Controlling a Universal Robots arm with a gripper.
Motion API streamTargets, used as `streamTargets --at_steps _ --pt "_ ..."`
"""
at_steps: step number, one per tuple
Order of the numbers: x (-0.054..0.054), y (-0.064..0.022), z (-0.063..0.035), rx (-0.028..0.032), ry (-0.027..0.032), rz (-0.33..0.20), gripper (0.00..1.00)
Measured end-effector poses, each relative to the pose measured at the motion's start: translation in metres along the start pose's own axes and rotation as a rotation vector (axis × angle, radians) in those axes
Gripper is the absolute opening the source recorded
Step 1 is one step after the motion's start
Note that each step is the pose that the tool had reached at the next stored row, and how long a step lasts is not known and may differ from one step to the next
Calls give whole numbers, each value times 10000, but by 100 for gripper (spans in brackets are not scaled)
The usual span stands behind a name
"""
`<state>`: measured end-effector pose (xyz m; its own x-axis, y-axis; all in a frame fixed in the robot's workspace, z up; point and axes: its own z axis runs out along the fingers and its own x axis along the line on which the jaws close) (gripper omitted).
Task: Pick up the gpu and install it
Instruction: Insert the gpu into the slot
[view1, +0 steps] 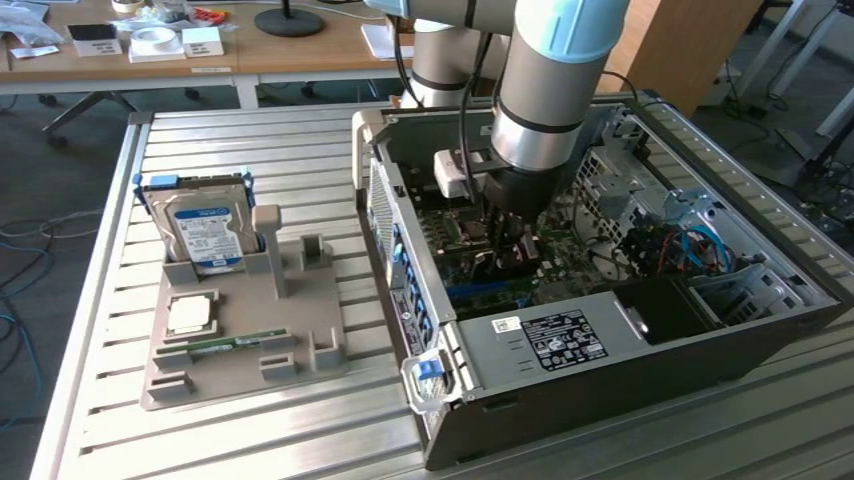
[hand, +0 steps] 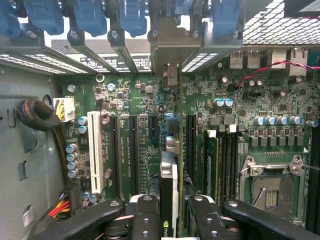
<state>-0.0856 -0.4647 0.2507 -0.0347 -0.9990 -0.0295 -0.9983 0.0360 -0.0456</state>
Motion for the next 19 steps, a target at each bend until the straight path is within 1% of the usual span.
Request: streamTargets --at_steps 2,6,19 --pt "0 4 1 28 -3 -1 27" --pt "0 6 2 53 -3 -3 27" --pt "-1 17 1 57 -3 -3 27"
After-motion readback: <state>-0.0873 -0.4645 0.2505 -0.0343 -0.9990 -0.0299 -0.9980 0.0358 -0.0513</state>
